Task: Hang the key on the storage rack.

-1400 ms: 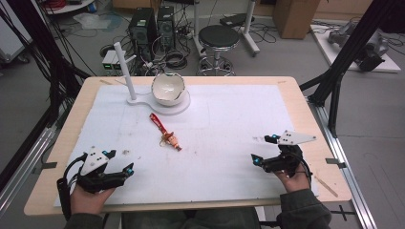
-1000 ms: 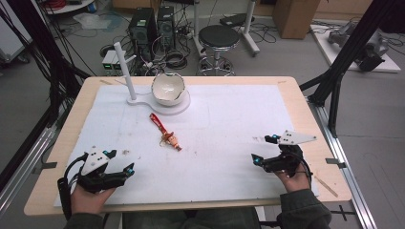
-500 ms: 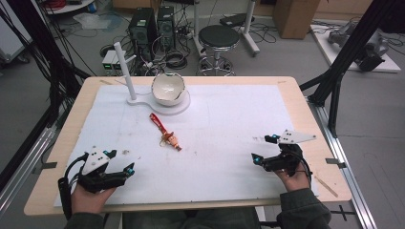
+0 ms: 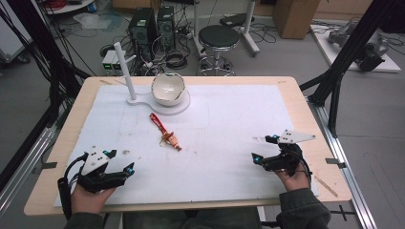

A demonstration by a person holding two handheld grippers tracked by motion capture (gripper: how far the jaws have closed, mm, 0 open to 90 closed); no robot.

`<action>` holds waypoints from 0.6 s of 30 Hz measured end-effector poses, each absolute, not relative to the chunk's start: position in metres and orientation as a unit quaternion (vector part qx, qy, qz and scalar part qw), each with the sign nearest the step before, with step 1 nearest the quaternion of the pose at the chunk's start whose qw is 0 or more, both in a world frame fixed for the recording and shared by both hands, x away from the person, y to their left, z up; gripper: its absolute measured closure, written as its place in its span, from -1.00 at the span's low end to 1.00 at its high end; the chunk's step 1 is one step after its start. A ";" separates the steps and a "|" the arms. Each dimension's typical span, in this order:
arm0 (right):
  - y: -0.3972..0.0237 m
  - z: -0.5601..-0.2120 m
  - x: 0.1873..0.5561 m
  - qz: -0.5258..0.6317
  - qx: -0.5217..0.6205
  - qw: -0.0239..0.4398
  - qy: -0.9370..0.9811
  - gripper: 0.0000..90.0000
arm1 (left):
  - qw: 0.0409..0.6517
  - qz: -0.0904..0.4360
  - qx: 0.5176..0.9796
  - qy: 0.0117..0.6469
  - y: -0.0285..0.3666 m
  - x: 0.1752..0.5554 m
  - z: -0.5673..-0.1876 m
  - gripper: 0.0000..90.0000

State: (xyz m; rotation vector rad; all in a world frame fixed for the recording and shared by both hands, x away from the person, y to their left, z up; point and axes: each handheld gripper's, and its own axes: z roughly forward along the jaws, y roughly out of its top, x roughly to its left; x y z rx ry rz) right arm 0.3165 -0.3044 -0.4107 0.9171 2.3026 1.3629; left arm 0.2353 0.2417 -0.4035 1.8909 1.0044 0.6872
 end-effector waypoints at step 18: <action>-0.270 -0.399 0.343 0.474 0.328 0.141 0.805 -0.83 | 0.436 0.277 0.758 0.399 0.243 0.236 -0.402 -0.44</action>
